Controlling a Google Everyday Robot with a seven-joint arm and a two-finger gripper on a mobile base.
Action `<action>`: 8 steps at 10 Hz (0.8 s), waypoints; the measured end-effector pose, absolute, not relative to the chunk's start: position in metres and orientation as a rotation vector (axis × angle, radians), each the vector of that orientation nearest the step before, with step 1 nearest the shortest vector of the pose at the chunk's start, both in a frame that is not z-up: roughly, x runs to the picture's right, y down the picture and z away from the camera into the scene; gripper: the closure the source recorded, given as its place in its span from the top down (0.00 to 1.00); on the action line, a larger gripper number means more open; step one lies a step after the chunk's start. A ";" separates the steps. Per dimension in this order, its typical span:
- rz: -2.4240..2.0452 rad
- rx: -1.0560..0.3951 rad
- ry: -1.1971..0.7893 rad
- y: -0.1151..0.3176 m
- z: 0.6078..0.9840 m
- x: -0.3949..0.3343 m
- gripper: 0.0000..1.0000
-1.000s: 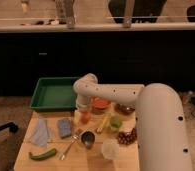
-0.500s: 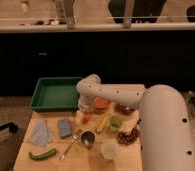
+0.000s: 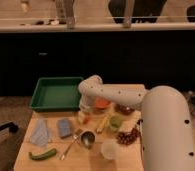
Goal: Place apple in purple bowl
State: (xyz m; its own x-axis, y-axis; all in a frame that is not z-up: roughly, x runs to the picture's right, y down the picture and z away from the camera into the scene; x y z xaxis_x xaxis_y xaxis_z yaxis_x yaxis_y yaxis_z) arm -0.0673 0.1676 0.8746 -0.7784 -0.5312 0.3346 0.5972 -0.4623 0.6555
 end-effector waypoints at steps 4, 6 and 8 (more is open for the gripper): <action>-2.248 -0.109 -1.055 0.167 0.874 -0.068 0.00; -2.284 -0.123 -1.071 0.165 0.870 -0.081 0.00; -2.317 -0.143 -1.086 0.165 0.866 -0.093 0.00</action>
